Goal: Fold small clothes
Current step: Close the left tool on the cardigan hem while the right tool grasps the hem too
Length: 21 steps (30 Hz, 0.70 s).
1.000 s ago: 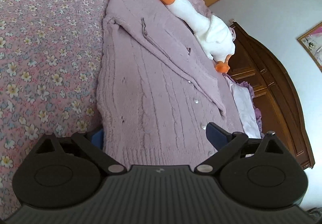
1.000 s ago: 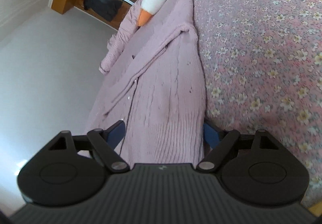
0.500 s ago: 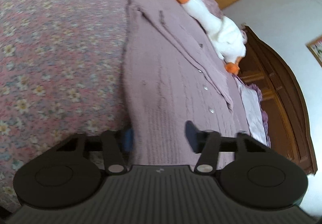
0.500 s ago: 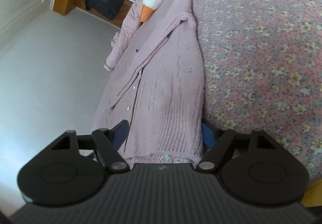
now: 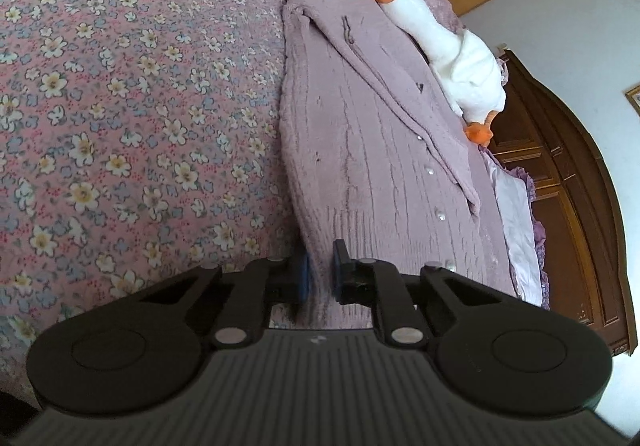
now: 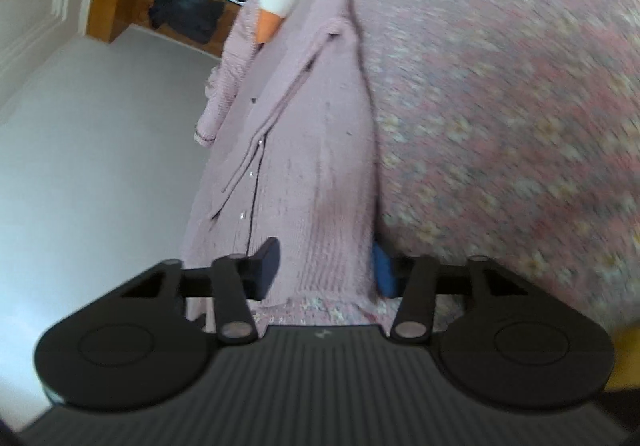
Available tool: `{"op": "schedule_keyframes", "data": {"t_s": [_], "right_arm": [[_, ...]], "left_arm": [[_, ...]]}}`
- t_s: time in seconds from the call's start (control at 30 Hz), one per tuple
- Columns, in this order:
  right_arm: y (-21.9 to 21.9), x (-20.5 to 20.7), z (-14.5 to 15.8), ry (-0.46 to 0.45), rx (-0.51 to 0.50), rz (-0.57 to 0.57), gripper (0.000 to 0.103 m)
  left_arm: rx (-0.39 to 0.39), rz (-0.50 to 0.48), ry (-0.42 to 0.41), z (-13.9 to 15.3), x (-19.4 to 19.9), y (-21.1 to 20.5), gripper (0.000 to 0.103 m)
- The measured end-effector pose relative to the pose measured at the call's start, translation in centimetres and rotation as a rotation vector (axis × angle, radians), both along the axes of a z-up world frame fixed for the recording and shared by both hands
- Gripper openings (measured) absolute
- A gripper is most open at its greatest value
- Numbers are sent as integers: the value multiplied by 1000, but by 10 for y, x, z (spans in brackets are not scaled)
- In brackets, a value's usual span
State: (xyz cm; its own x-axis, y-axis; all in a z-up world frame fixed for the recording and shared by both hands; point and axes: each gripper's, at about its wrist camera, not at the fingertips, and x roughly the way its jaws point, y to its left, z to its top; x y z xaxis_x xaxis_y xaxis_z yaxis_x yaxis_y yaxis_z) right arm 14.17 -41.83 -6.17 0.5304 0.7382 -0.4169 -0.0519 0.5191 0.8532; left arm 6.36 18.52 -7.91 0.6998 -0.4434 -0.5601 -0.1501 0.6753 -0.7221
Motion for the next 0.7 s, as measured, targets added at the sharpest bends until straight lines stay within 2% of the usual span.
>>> {"op": "schedule_keyframes", "data": {"t_s": [0.17,0.37,0.5,0.6,0.7], "right_arm": [[0,-7,-3,10,20,13,47],[2,7,-8,-5,81,1,49],[7,6,-4,-24,55,14,47],[8,3,-3,-16,40,19,41],[8,2,-4,5,29,7,29]], "left_arm": [[-11,10,14,1,-1,0,16],[-33,21,7,-2,12,-6,16],[-54,26,7,-4,11,-5,17],[-64,30,9,-5,7,-4,19],[-53,19,5,-3,8,-6,21]]}}
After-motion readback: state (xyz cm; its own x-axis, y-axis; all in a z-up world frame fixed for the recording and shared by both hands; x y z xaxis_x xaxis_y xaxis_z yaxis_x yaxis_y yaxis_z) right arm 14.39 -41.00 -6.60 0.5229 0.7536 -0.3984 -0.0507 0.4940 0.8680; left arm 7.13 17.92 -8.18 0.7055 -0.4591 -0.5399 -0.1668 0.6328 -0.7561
